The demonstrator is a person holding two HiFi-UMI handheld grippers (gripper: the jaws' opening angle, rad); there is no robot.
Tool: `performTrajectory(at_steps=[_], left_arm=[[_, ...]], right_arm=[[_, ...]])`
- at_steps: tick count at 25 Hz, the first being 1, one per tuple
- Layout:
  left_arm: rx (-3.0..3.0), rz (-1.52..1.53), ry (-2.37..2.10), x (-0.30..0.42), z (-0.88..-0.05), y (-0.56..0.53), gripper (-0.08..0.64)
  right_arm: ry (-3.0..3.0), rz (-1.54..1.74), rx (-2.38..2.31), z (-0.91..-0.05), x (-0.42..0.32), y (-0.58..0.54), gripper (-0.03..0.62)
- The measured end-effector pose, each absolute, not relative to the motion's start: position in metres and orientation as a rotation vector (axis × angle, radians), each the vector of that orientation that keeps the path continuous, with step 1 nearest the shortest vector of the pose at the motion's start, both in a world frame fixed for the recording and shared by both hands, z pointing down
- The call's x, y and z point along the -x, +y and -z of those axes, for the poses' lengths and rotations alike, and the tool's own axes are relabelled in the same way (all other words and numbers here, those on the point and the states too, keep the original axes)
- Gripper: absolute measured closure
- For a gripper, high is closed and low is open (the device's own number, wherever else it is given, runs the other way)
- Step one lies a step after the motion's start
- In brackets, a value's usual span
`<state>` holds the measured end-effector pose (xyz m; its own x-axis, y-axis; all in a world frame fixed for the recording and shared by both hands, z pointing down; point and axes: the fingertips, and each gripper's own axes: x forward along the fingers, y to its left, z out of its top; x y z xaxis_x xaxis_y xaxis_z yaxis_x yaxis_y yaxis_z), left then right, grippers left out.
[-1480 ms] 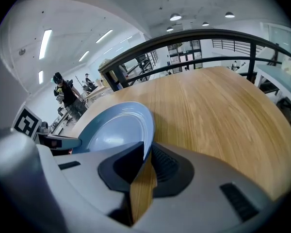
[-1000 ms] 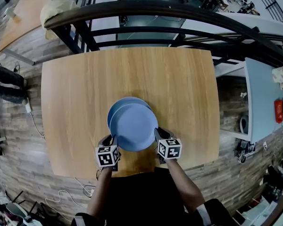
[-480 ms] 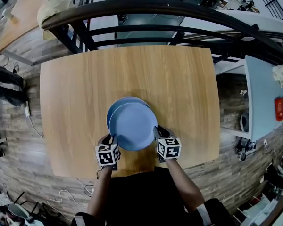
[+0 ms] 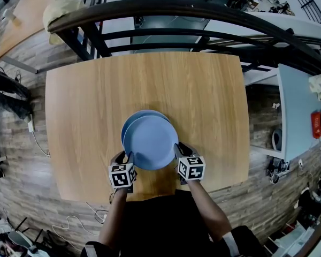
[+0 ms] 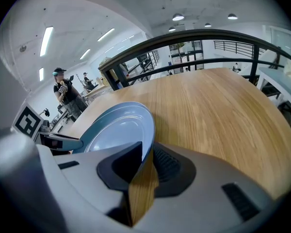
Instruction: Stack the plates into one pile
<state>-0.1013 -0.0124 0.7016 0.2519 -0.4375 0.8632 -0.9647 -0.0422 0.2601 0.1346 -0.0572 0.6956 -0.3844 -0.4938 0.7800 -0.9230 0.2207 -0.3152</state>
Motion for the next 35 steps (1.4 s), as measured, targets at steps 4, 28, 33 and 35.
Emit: performTrajectory(at_steps=[4,28,33,35], left_arm=[[-1.637,-0.736,-1.332,0.104,-0.702,-0.017,0.414],[-1.695,-0.667,-1.402,0.11,-0.681,-0.02,0.431],[-1.71,-0.655,-1.435,0.113,-0.672,-0.016,0.487],[-1.715,-0.647,-1.443,0.112,-0.669,-0.014,0.504]], right_arm=[[-1.972,-1.057,-1.306,-0.696,-0.135,-0.058,0.506],[-1.999,-1.02,-1.303,-0.683,-0.137,-0.034,0.502],[-2.011,-1.019,-1.304,-0.678,-0.134,-0.027,0.502],[-2.019,-1.017,-1.304,-0.675,-0.133,-0.025,0.503]])
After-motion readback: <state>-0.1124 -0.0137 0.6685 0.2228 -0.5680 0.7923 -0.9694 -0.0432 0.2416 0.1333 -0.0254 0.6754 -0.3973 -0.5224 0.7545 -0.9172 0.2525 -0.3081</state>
